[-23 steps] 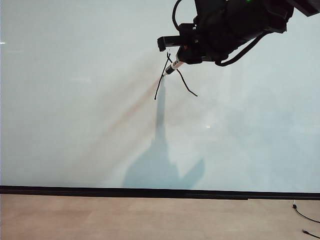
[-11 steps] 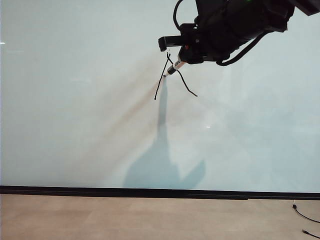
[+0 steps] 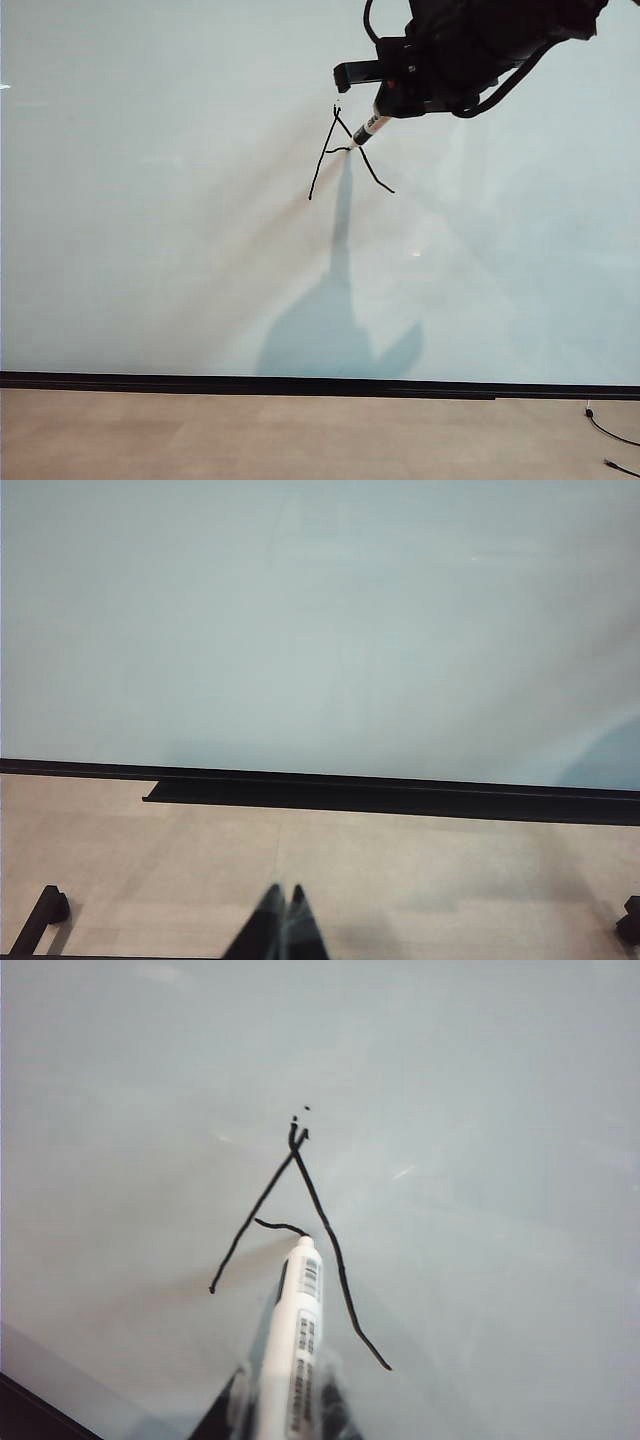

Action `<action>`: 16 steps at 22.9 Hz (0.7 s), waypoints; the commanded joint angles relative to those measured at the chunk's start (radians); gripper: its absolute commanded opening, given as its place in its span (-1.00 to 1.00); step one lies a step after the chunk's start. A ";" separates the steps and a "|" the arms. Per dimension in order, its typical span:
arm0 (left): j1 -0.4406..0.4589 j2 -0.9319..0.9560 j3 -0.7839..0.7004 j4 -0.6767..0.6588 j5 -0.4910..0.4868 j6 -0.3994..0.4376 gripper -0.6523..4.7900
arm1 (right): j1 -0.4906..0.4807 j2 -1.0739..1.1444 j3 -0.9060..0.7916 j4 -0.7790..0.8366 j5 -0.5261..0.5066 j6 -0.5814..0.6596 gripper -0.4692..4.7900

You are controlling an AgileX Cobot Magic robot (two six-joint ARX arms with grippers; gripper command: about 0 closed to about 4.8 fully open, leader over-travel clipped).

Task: Pick up the pen on the shelf to the right of the whiteboard and write the letter A.

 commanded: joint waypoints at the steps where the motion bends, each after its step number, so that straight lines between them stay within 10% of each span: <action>1: 0.000 0.000 0.002 0.008 0.000 0.004 -0.78 | -0.003 -0.015 0.004 0.008 0.030 -0.003 -0.84; 16: 0.000 0.000 0.002 0.008 0.000 0.004 -0.78 | -0.002 -0.028 0.004 -0.021 0.046 -0.004 -0.84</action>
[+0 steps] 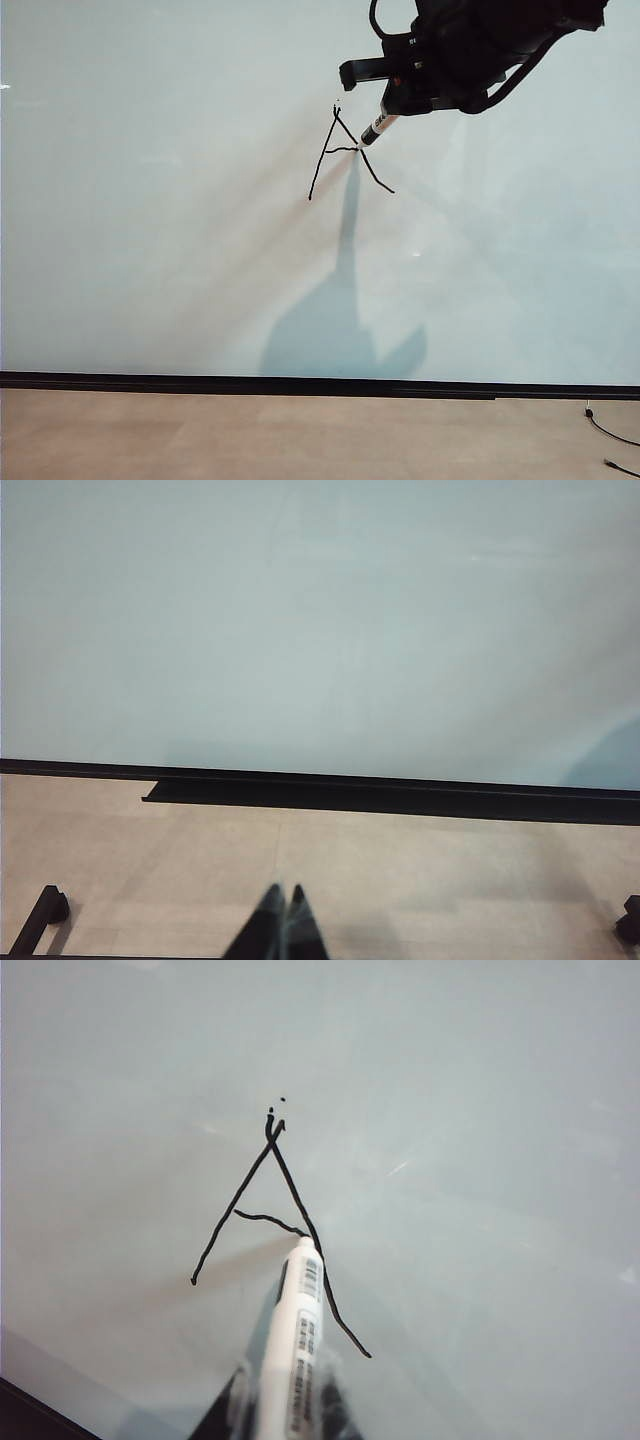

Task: Pick up the pen on the shelf to the right of the whiteboard and write the letter A.

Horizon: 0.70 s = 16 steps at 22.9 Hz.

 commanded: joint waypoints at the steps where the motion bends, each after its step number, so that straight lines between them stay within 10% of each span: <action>1: 0.000 0.000 0.002 0.008 0.000 0.004 -0.78 | -0.002 -0.008 0.004 0.011 0.021 -0.003 -0.84; 11: 0.000 0.000 0.002 0.008 0.001 0.004 -0.78 | 0.226 -0.365 -0.137 -0.191 0.251 -0.036 -0.84; 16: 0.000 0.000 0.002 0.008 0.001 0.004 -0.78 | 0.239 -0.651 -0.305 -0.315 0.201 -0.037 -0.84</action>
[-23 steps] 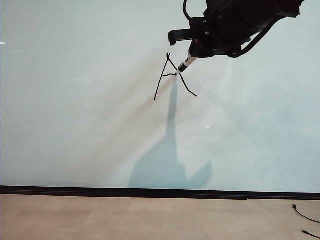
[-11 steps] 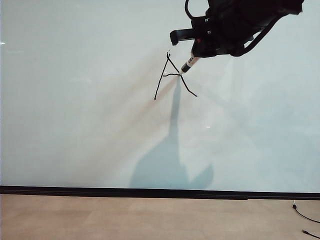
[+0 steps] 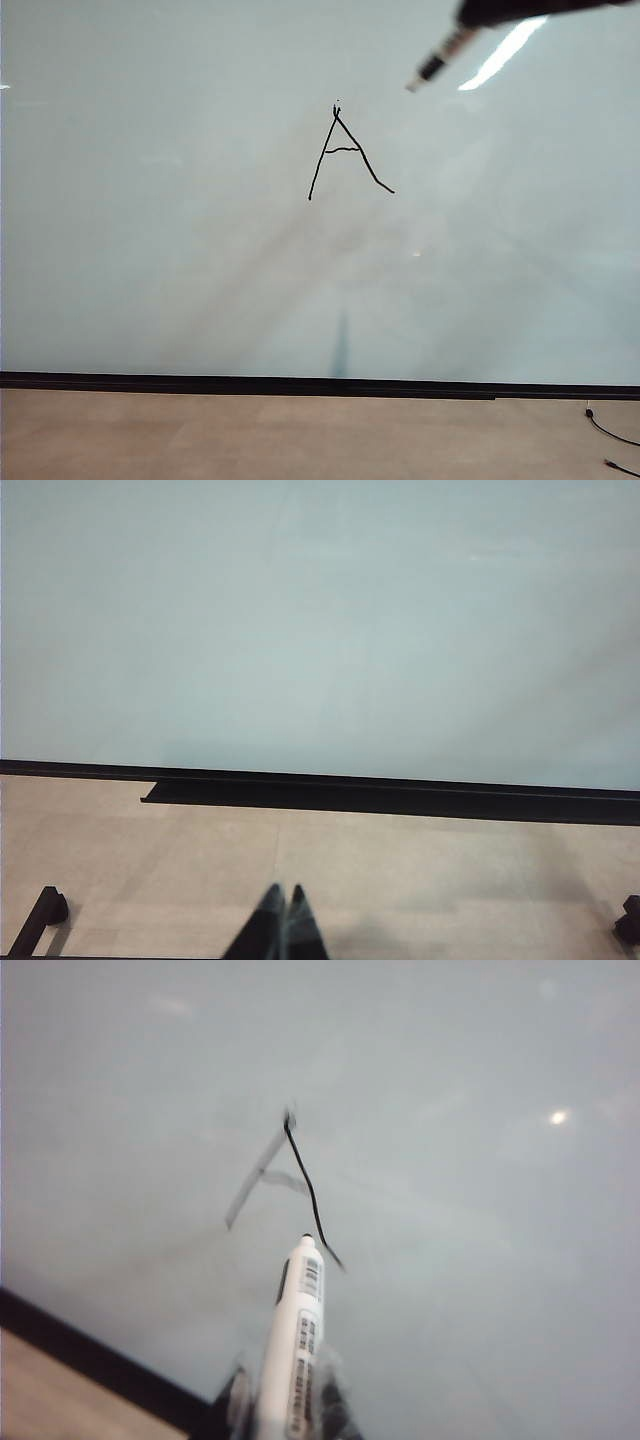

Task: Pick up the pen on the shelf to the right of the whiteboard and write the letter A.

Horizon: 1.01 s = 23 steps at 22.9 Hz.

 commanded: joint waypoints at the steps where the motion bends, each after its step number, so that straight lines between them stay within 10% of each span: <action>1: 0.000 0.000 0.002 0.008 0.000 0.004 -0.78 | -0.001 -0.178 -0.087 -0.100 -0.058 0.001 -0.84; 11: 0.000 0.000 0.002 0.008 0.000 0.004 -0.78 | 0.000 -0.822 -0.265 -0.533 -0.070 0.013 -0.84; 23: 0.000 0.000 0.002 0.008 0.000 0.004 -0.78 | -0.001 -0.827 -0.420 -0.400 -0.143 0.074 -0.84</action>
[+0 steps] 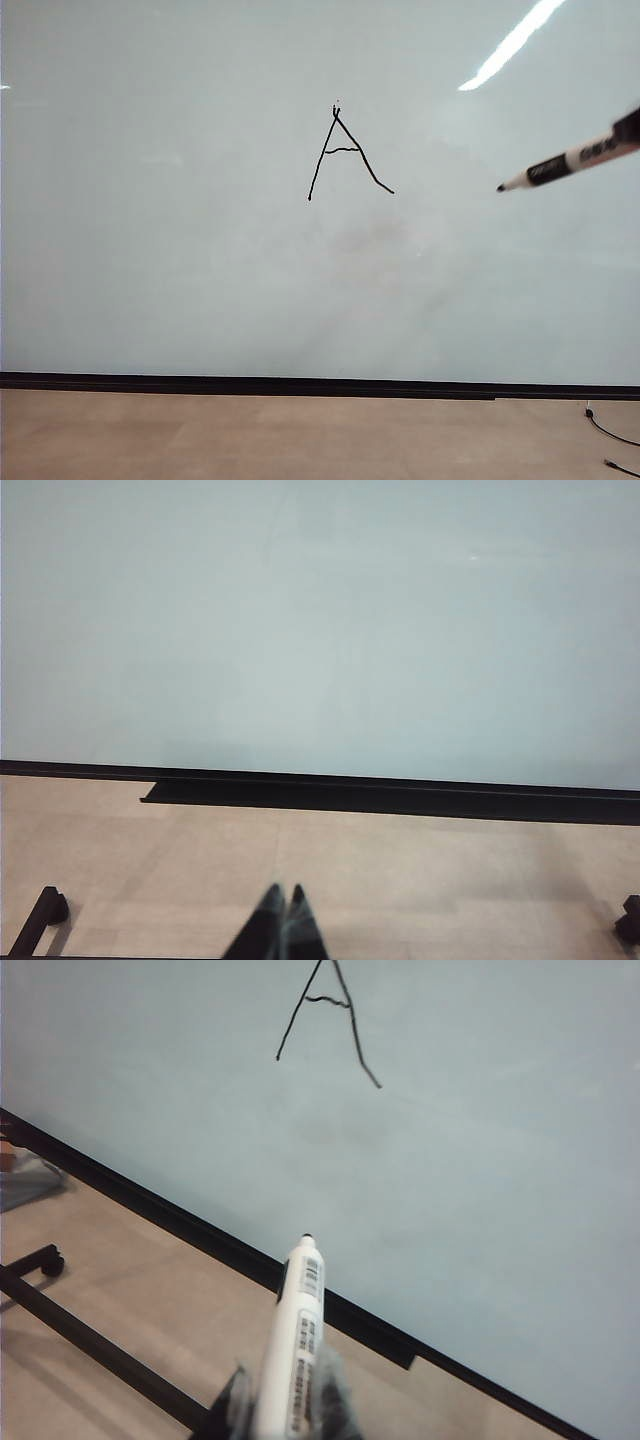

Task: Pick up the pen on the shelf to the right of the whiteboard and write the letter A.

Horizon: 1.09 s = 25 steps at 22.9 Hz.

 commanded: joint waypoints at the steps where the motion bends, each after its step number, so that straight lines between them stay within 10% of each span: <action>1: 0.000 0.000 0.002 0.008 0.000 0.004 -0.78 | -0.002 0.001 -0.045 0.119 -0.012 0.019 -0.84; 8: 0.000 0.000 0.002 0.008 0.000 0.005 -0.78 | -0.154 0.001 -0.052 0.085 -0.014 0.022 -0.84; 20: 0.000 0.000 0.002 0.008 0.000 0.005 -0.78 | -0.930 0.001 -0.053 0.086 -0.447 0.149 -0.84; 25: 0.000 0.000 0.002 0.008 0.000 0.005 -0.78 | -1.000 0.001 -0.053 0.058 -0.464 0.151 -0.84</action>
